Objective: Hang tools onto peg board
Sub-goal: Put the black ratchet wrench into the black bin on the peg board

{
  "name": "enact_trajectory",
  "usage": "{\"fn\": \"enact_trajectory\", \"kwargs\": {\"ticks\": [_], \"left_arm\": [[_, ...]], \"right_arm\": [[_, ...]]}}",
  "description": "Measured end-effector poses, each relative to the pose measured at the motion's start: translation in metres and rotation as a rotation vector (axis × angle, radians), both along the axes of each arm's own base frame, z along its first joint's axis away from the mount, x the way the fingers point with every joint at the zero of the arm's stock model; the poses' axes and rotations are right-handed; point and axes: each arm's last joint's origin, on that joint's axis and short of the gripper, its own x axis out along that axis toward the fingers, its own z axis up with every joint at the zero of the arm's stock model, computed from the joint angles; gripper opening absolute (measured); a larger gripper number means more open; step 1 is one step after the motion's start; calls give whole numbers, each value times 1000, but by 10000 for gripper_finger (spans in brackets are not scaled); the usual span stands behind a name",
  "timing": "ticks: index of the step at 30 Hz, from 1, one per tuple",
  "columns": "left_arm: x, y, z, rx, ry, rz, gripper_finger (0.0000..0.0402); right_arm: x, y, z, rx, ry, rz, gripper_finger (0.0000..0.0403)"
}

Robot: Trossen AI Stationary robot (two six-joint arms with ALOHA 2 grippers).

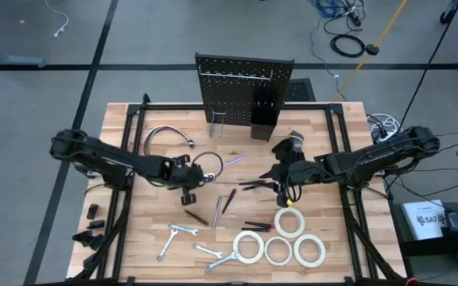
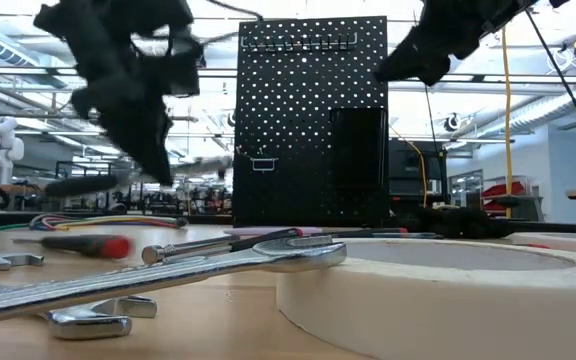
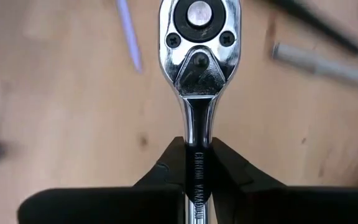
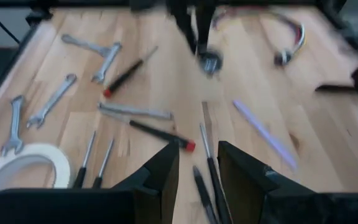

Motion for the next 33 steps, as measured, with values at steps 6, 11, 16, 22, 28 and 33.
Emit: {"fn": "enact_trajectory", "kwargs": {"ticks": [6, 11, 16, 22, 28, 33], "left_arm": [[9, 8, 53, -25, -465, 15, 31], [31, 10, 89, 47, -932, -41, 31], [58, 28, 99, 200, -1269, -14, 31], [107, 59, 92, 276, -1384, 67, 31], [150, 77, 93, 402, -1377, 63, 31], [165, 81, 104, 498, -1398, 44, 31]], "right_arm": [[-19, -4, -7, 87, 167, -95, 105], [-36, -9, -9, 146, 273, -198, 105], [-39, -11, -8, 108, 259, -258, 105], [-38, -12, -7, 60, 235, -286, 105], [-38, -13, -8, 57, 236, -303, 105], [-39, -11, -8, 51, 240, -295, 105]]}}
